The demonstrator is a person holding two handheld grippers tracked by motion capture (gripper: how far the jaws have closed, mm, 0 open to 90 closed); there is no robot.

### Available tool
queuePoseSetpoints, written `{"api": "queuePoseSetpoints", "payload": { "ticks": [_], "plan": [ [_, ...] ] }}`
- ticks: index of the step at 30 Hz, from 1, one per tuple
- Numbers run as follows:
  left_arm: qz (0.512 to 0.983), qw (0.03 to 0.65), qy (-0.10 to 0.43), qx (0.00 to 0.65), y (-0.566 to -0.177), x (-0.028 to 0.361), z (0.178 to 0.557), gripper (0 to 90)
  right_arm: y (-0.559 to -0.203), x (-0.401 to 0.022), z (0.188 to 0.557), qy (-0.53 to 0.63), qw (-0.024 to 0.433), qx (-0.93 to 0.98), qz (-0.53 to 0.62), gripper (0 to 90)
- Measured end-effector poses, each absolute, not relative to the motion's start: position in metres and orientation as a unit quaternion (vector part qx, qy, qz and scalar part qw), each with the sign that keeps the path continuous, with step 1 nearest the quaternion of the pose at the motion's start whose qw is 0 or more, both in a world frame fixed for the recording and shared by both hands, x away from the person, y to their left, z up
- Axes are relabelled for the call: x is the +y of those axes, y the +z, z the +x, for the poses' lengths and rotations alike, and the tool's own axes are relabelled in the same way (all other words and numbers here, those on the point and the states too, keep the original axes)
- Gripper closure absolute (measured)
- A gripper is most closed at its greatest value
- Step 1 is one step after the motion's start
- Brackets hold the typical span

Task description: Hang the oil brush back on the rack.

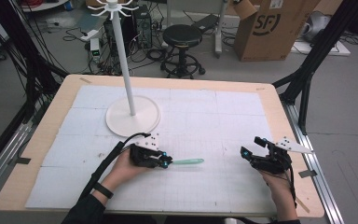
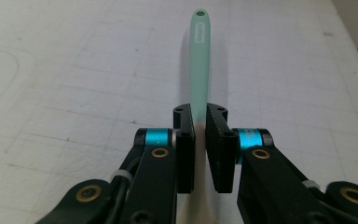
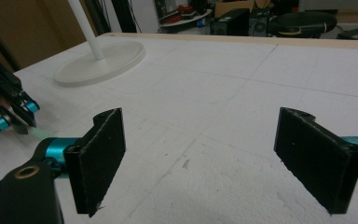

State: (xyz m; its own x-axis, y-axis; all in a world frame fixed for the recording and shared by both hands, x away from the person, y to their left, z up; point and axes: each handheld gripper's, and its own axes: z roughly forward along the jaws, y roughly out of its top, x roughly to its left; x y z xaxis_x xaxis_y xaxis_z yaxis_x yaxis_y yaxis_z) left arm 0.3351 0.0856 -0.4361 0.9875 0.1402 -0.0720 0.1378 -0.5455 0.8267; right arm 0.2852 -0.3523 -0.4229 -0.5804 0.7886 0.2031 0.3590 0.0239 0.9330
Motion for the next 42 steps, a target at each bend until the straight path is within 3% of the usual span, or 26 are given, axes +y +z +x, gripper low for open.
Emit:
{"api": "queuePoseSetpoints", "payload": {
  "ticks": [6,20,31,42],
  "plan": [
    [0.864,0.489,0.011,0.122,-0.418,0.108,0.333,82.6,-0.423,-0.353,0.286,0.559,0.19,0.69,0.418,15.7],
    [0.81,0.532,0.088,0.231,-0.359,0.194,0.323,82.5,-0.424,-0.354,0.286,0.556,0.19,0.69,0.422,15.7],
    [0.774,0.553,0.137,0.277,-0.296,0.259,0.315,82.4,-0.424,-0.356,0.286,0.554,0.191,0.691,0.424,15.7],
    [0.75,0.558,0.188,0.301,-0.237,0.295,0.314,82.4,-0.424,-0.356,0.286,0.555,0.19,0.689,0.427,15.7]
  ]
}}
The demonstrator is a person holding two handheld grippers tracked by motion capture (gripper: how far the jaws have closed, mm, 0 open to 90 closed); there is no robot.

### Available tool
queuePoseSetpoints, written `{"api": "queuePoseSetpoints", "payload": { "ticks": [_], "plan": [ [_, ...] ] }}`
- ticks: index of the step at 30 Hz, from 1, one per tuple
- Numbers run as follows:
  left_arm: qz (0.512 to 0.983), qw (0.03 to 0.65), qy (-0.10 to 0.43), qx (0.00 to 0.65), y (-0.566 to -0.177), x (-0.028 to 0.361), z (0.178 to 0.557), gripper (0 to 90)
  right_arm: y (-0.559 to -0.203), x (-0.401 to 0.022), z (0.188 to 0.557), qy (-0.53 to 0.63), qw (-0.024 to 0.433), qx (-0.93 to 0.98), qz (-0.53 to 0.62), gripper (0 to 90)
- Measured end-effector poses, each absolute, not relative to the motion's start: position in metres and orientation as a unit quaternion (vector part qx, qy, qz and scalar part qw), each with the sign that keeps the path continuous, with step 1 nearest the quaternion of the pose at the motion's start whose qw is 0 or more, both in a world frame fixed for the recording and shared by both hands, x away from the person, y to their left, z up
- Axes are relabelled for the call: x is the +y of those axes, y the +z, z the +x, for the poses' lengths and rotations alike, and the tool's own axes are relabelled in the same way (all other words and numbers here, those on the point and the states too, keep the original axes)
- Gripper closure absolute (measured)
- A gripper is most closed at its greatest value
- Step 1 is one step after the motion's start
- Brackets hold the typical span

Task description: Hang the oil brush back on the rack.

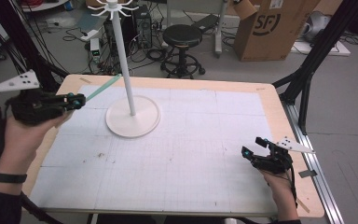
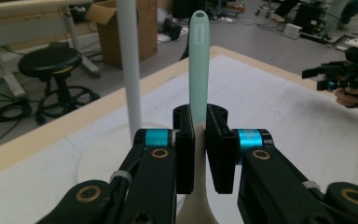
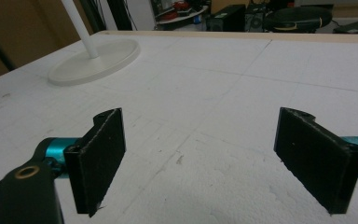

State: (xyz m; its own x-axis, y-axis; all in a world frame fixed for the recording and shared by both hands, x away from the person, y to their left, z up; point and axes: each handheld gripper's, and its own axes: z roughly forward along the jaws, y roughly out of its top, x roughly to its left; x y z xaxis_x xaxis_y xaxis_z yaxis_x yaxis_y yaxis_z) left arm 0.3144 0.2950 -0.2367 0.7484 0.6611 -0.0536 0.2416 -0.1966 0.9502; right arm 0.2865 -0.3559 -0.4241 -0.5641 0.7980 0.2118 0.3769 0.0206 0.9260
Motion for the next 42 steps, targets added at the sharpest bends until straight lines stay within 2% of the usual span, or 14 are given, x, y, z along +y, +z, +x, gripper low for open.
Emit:
{"api": "queuePoseSetpoints", "payload": {
  "ticks": [12,26,42],
  "plan": [
    [0.725,0.577,0.219,0.306,-0.186,0.31,0.32,82.4,-0.425,-0.356,0.287,0.555,0.188,0.69,0.425,15.7],
    [0.728,0.574,0.226,0.3,-0.144,0.318,0.319,82.5,-0.425,-0.356,0.288,0.555,0.187,0.689,0.426,15.7],
    [0.726,0.571,0.237,0.302,-0.13,0.318,0.325,82.4,-0.425,-0.357,0.288,0.557,0.187,0.688,0.427,15.7]
  ]
}}
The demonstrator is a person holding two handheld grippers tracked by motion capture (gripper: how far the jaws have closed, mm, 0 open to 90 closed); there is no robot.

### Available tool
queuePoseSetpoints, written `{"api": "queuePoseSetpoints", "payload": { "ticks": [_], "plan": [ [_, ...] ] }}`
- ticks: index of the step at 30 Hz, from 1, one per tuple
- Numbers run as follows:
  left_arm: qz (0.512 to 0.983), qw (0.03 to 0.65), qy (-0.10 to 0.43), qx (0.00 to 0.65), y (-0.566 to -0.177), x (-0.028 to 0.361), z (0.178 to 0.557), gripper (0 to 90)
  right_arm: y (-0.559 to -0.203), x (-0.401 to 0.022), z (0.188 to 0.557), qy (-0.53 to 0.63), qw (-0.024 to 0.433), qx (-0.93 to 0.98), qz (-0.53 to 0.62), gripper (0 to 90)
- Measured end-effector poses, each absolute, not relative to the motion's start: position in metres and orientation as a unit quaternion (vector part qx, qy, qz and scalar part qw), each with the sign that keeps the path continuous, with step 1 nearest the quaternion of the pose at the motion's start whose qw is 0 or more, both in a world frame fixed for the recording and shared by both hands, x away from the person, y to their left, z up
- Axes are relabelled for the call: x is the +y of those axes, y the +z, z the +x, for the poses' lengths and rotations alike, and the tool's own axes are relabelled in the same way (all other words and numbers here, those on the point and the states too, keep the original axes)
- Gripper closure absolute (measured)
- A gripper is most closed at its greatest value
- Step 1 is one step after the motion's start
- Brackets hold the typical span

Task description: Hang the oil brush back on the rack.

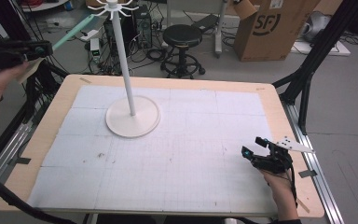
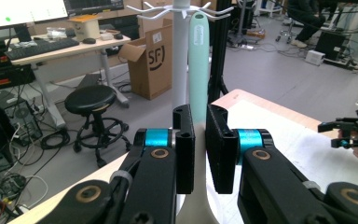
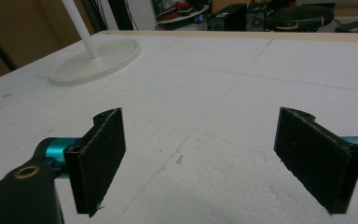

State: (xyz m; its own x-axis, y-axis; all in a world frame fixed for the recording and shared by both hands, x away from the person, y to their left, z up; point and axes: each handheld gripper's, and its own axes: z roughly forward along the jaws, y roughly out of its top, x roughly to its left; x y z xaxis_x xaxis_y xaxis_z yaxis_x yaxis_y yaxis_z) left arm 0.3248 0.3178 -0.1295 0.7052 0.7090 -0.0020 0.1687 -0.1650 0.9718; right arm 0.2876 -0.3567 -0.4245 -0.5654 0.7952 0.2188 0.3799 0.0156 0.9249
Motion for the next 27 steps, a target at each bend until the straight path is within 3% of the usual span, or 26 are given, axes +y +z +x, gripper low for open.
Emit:
{"api": "queuePoseSetpoints", "payload": {
  "ticks": [27],
  "plan": [
    [0.722,0.574,0.239,0.304,-0.1339,0.3174,0.3341,82.3,-0.4244,-0.3581,0.2869,0.556,0.186,0.687,0.429,15.7]
  ]
}}
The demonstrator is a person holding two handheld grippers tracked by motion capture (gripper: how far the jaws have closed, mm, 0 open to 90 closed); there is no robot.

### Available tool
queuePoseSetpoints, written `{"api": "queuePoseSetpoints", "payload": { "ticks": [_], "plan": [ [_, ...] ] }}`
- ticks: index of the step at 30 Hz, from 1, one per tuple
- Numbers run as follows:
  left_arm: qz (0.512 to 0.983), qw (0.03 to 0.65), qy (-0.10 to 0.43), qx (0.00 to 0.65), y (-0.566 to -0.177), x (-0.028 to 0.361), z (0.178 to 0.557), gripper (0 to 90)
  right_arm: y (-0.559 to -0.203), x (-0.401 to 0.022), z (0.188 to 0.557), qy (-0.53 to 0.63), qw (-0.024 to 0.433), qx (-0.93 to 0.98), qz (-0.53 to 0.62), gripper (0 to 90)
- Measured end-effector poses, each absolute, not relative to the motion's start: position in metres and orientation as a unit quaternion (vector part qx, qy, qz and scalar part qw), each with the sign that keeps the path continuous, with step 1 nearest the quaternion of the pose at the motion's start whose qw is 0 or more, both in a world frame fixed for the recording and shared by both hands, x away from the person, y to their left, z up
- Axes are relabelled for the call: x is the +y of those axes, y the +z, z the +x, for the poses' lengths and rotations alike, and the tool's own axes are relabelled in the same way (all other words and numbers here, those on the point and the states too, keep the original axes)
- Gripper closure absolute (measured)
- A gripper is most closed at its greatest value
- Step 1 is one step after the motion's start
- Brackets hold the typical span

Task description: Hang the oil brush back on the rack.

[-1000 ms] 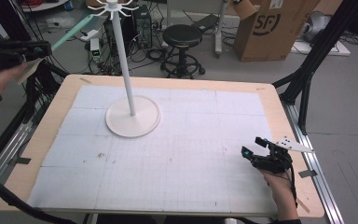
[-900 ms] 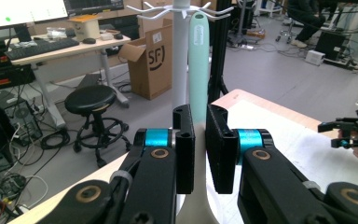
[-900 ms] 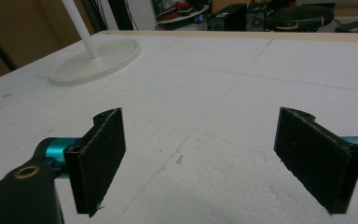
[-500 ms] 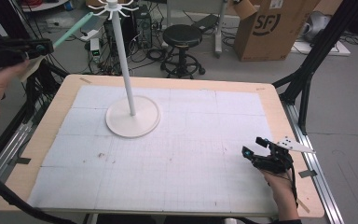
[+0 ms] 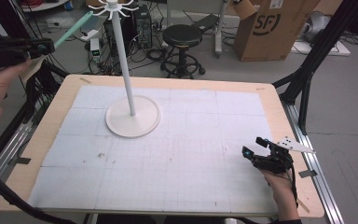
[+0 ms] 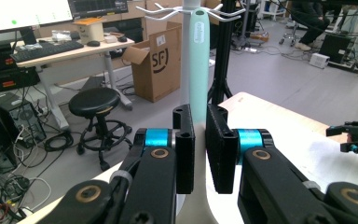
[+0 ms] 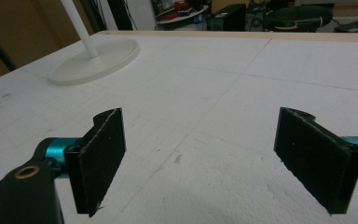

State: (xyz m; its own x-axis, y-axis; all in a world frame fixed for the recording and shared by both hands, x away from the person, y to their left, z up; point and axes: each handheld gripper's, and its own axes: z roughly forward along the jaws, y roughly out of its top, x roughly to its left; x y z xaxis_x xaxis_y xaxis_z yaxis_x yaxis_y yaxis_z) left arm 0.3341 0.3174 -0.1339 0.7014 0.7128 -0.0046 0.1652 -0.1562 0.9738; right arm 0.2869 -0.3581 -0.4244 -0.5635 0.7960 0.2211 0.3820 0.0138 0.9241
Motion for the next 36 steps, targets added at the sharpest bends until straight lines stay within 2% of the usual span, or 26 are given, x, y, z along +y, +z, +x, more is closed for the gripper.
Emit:
{"api": "queuePoseSetpoints", "payload": {
  "ticks": [26,27,28,36],
  "plan": [
    [0.74,0.553,0.231,0.305,-0.147,0.295,0.346,80.9,-0.424,-0.359,0.287,0.556,0.187,0.687,0.428,15.7],
    [0.739,0.554,0.228,0.307,-0.149,0.294,0.347,77.1,-0.424,-0.359,0.287,0.556,0.187,0.687,0.428,15.7],
    [0.741,0.553,0.223,0.308,-0.151,0.294,0.347,68.6,-0.424,-0.359,0.287,0.556,0.186,0.688,0.428,15.7],
    [0.75,0.553,0.208,0.3,-0.189,0.298,0.342,45.5,-0.425,-0.359,0.287,0.554,0.187,0.689,0.429,15.7]
  ]
}}
